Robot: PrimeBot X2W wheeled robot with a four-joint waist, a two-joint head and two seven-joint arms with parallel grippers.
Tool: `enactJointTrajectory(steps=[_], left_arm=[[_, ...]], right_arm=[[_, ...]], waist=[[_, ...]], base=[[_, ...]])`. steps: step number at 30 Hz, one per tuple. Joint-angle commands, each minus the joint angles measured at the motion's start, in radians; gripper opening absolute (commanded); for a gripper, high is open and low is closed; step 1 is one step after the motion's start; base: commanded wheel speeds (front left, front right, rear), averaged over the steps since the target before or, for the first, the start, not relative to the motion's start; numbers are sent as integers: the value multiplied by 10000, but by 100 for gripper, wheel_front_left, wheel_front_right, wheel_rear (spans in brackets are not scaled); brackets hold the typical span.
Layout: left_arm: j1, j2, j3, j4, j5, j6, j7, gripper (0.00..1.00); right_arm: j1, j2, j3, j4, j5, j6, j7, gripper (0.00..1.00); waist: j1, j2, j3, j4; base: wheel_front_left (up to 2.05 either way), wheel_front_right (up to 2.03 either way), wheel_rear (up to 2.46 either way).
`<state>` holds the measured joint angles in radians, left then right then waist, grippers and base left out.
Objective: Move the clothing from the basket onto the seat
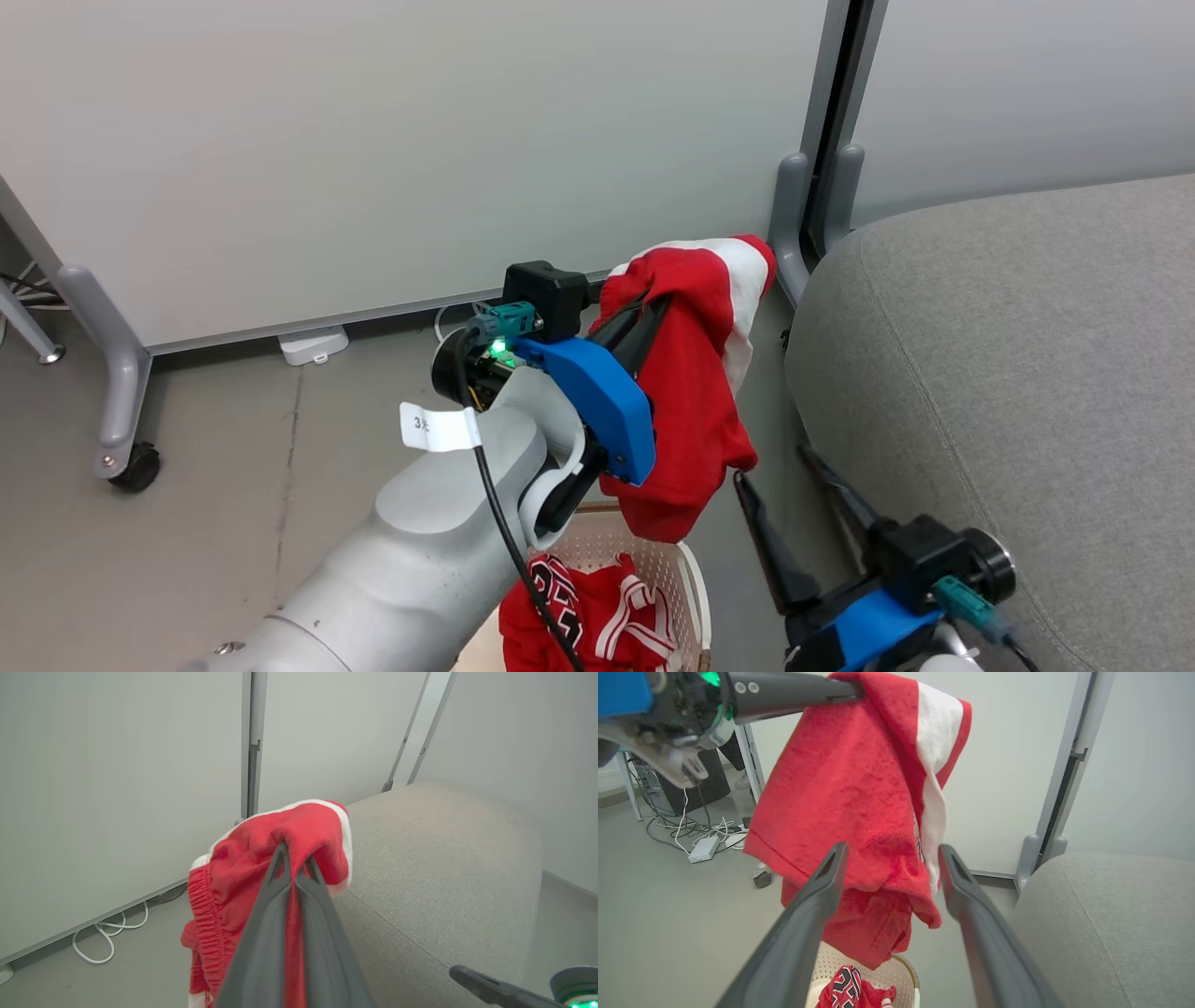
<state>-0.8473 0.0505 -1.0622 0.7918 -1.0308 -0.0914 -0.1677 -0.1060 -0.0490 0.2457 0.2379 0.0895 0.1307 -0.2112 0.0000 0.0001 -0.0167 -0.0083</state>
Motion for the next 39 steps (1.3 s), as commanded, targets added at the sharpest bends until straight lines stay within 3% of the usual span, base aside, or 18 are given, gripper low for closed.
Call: enactJointTrajectory(steps=[1,11,23,37,38,39], left_arm=[[-191,-1,-64,20,-63,32,-55,0],[-403,0,-566,81,-440,102,-209,0],[-628,0,-1076,78,-877,176,-307,0],[-787,-1,-1514,60,-1247,227,-431,0],[-799,-1,-1572,59,-1311,239,-456,0],[-799,-1,-1572,59,-1311,239,-456,0]], right_arm=[[-145,-25,168,65,-104,1,57,100],[-992,-28,1725,1508,-930,1,307,100],[-2095,-25,1584,2686,-795,1,-268,100],[-2917,-25,1294,3343,174,1,-540,100],[-2977,-25,1305,3490,375,1,-538,87],[-2977,-25,1305,3490,375,1,-538,87]], waist=[[0,-1,10,-3],[0,-1,82,12],[0,-1,163,175],[0,-1,211,284],[0,-1,211,288],[0,-1,211,288]], base=[[0,0,0],[0,0,0],[0,0,0],[0,0,0],[0,0,0],[0,0,0]])
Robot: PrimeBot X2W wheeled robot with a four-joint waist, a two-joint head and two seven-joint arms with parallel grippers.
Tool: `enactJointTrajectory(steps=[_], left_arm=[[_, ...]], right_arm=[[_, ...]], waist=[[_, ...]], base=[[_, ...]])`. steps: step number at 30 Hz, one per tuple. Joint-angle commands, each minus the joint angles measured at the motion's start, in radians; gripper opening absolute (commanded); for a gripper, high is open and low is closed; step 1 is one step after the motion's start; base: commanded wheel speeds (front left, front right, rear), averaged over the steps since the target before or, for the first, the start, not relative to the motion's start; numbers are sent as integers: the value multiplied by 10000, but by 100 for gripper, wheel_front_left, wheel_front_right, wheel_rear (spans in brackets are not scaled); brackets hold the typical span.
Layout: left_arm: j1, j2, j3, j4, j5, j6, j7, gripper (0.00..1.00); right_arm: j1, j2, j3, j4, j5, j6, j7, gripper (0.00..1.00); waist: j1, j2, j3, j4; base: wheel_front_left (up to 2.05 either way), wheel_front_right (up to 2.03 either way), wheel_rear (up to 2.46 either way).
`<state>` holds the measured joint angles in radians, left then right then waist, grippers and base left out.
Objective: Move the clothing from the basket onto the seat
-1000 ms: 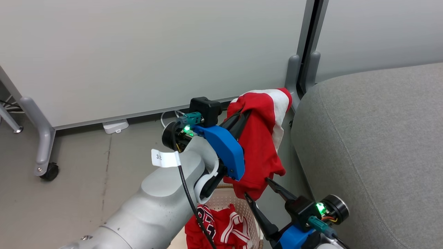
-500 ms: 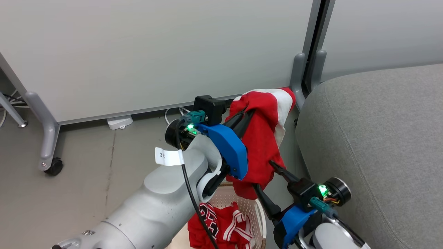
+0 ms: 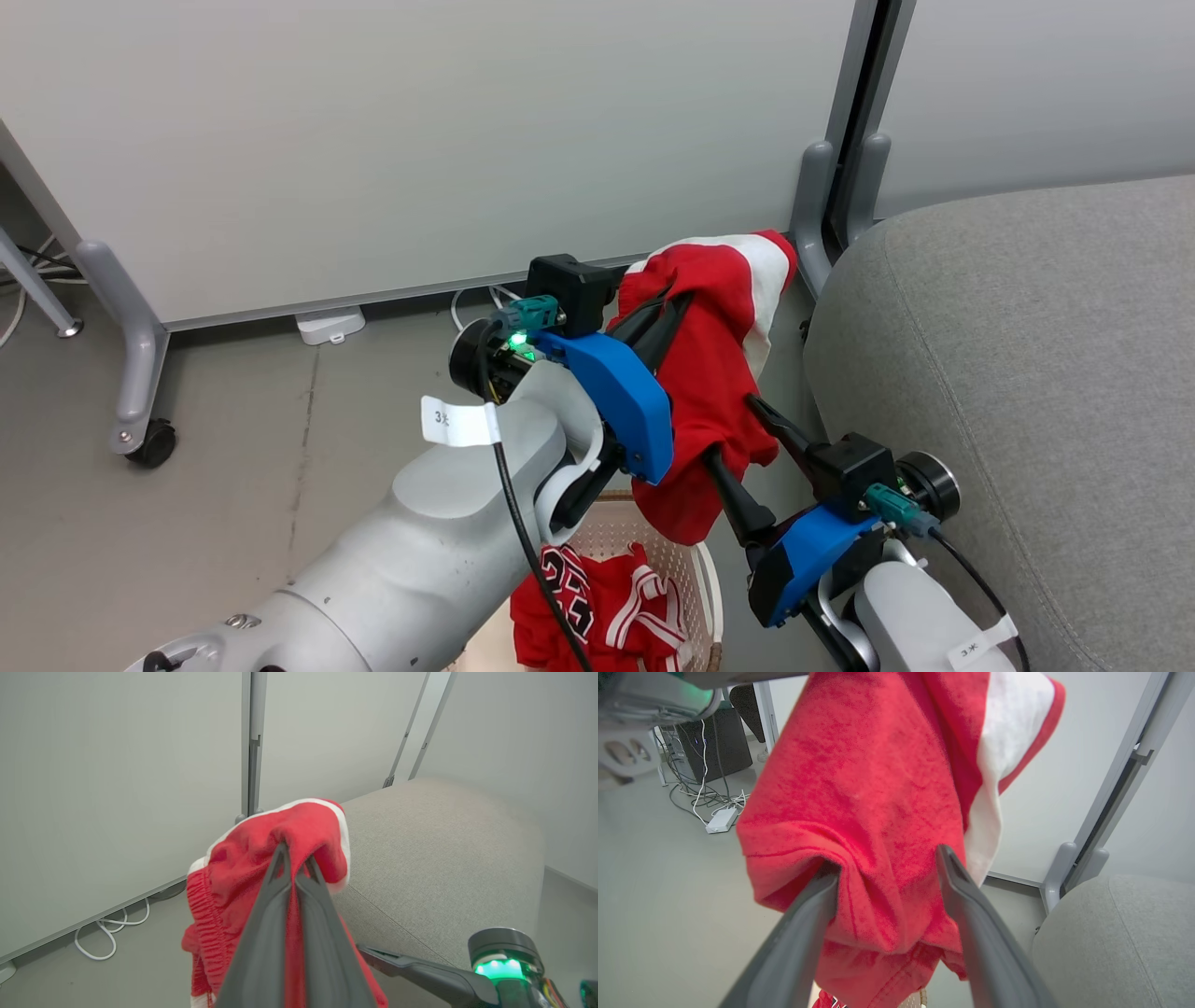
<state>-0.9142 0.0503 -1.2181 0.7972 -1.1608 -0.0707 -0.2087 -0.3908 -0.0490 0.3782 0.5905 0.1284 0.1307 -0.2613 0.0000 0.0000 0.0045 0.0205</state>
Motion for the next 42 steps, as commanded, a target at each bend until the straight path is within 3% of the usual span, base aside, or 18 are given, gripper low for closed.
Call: enactJointTrajectory(steps=[1,2,4,22,23,24,26,28,38,42], left_arm=[[-138,1,-40,6,-22,40,-38,0],[-144,3,-65,7,-57,44,-51,0],[-162,1,-106,22,-93,59,-73,0],[-228,1,-377,160,-296,69,-240,0],[-220,3,-389,166,-305,70,-248,11],[-214,1,-396,168,-311,77,-259,29],[-213,3,-418,176,-302,96,-291,47],[-239,3,-436,162,-223,77,-340,100],[85,1,-209,210,20,53,-560,100],[344,40,421,64,579,130,-570,100]], right_arm=[[-164,-25,-1,26,100,1,-41,49],[-199,-25,32,121,188,1,-42,27],[-232,-25,94,280,329,1,-45,0],[-279,-25,75,344,615,1,-47,0],[-271,-25,68,350,600,1,-47,0],[-266,-25,62,352,582,1,-47,0],[-259,-25,60,345,539,1,-47,0],[-248,-26,55,324,505,1,-49,0],[-113,-26,-111,176,362,1,-49,0],[-44,-26,-270,66,284,1,-48,0]], waist=[[0,0,1,-1],[0,0,3,-1],[0,0,6,-2],[0,0,-3,-124],[0,0,-12,-131],[0,0,-20,-137],[0,0,-28,-148],[0,0,-35,-153],[0,0,-62,-138],[0,0,-46,-136]], base=[[0,0,0],[0,0,0],[0,0,0],[0,0,0],[0,0,0],[0,0,0],[0,0,0],[0,0,0],[0,0,0],[0,0,0]])
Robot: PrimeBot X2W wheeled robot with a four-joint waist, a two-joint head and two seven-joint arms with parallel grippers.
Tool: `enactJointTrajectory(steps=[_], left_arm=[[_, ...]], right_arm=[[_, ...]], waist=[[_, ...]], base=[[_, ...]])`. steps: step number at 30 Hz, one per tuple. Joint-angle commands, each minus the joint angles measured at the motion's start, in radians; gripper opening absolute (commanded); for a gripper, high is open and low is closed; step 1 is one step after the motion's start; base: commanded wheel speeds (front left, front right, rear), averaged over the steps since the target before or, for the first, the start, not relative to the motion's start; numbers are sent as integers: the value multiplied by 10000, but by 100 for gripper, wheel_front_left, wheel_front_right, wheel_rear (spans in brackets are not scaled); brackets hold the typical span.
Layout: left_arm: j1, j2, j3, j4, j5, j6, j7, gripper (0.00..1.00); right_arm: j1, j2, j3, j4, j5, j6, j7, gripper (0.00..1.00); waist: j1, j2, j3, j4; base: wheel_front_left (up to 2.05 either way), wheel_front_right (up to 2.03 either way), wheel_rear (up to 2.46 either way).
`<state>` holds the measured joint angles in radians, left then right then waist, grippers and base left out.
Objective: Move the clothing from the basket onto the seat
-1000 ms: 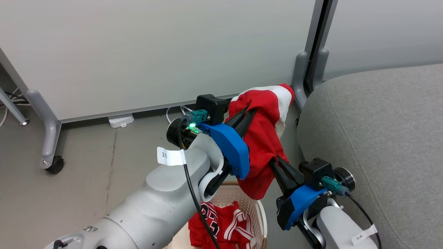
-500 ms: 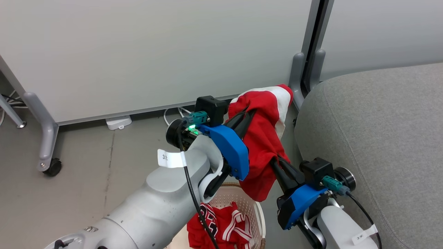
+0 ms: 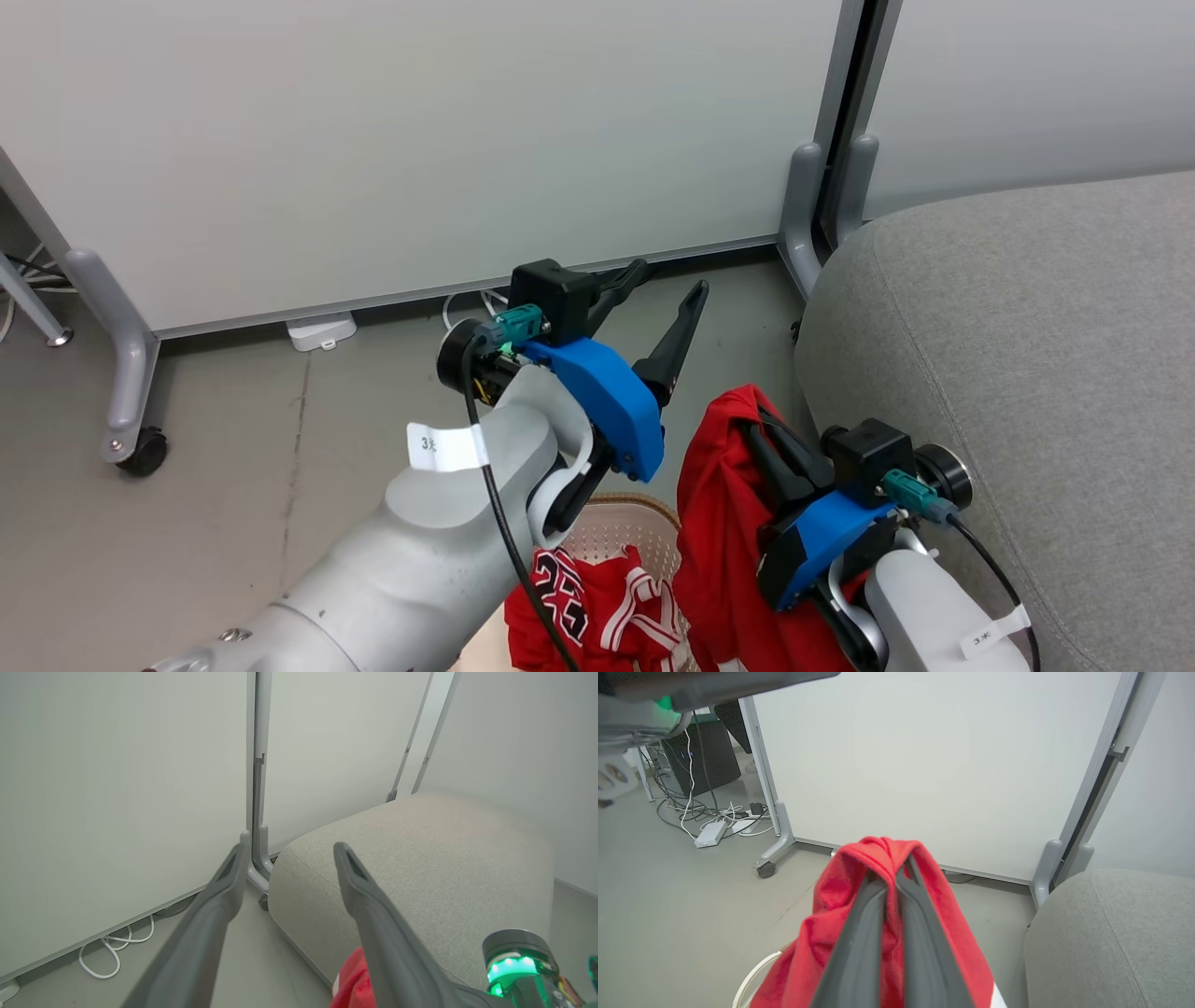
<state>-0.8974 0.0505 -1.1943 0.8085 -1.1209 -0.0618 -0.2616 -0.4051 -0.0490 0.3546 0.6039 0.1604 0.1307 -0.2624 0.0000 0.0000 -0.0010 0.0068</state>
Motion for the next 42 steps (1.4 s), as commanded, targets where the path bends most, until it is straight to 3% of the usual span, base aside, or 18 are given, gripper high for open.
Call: enactJointTrajectory(steps=[1,12,19,29,42], left_arm=[[330,92,414,-145,401,75,-41,100],[2942,1011,3126,-2065,3389,266,-38,100],[4687,1356,4796,-3179,5186,88,-40,100],[6317,1172,6515,-4028,6697,-456,-39,100],[6774,806,7227,-3990,7349,-697,-40,100]], right_arm=[[118,-26,-77,-106,-65,1,-36,0],[284,-24,-485,-560,-218,1,-37,0],[342,-24,-625,-754,-302,1,-37,0],[445,-24,-693,-867,-261,1,-37,0],[443,-24,-647,-883,-212,1,-37,0]], waist=[[0,0,15,2],[0,0,139,-49],[0,0,236,-81],[0,0,179,-26],[0,0,132,-102]], base=[[0,0,0],[0,0,0],[0,0,0],[0,0,0],[0,0,0]])
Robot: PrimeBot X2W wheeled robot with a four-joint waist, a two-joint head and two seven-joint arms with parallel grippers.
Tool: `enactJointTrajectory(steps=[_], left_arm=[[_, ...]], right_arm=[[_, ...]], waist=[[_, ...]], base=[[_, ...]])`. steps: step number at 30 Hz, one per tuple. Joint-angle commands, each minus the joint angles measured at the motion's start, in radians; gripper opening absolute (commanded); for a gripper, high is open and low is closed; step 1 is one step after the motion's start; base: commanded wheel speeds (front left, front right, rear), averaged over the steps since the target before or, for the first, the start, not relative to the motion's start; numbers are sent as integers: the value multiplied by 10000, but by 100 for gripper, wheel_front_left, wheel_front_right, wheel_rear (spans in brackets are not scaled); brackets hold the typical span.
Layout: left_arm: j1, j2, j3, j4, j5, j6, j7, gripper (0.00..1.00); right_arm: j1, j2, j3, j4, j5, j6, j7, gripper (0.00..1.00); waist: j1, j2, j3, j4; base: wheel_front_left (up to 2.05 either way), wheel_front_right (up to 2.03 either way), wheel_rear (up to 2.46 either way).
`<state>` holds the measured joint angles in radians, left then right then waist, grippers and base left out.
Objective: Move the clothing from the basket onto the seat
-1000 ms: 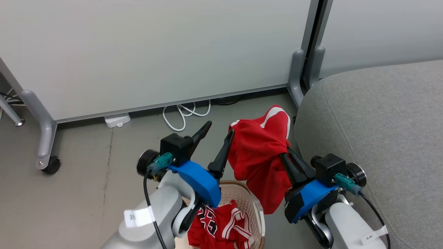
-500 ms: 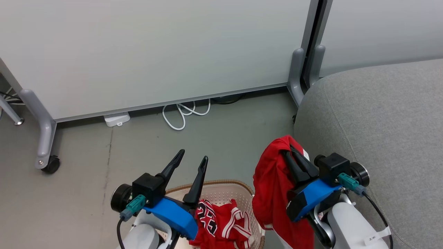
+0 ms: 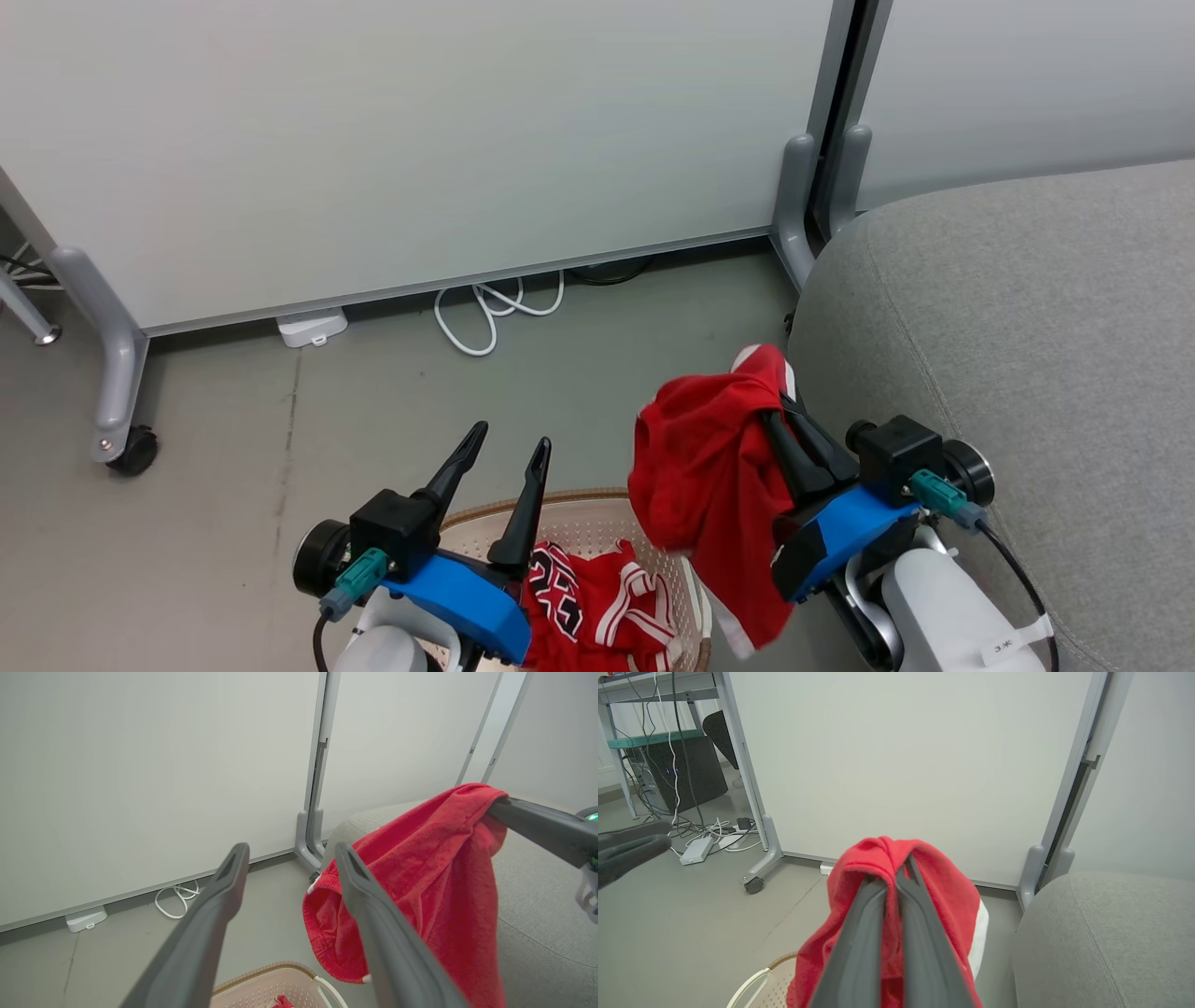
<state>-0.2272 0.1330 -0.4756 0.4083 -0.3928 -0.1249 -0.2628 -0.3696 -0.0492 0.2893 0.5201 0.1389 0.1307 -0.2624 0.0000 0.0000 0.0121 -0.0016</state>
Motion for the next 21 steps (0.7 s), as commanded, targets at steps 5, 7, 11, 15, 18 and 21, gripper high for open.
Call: enactJointTrajectory(steps=[5,7,11,15,18,21], left_arm=[[99,-114,161,78,133,-56,-28,100],[97,-135,206,96,166,-59,-28,100],[12,-203,288,92,217,-60,-30,100],[-112,-215,272,123,251,-61,-30,100],[-183,-224,181,151,244,-61,-30,100],[-225,-198,142,170,206,-62,-30,100]], right_arm=[[35,-22,56,15,30,1,-37,0],[-8,-22,77,34,44,1,-37,0],[-49,-22,106,-2,39,1,-37,0],[-48,-22,180,-10,66,1,-37,0],[-30,-22,174,-43,65,1,-35,0],[-83,-22,190,-52,79,1,-35,0]], waist=[[0,0,46,-328],[0,0,75,-528],[0,0,164,-1014],[0,0,257,-1572],[0,0,310,-2001],[0,0,365,-2475]], base=[[0,0,0],[0,0,0],[0,0,0],[0,0,0],[0,0,0],[0,0,0]])
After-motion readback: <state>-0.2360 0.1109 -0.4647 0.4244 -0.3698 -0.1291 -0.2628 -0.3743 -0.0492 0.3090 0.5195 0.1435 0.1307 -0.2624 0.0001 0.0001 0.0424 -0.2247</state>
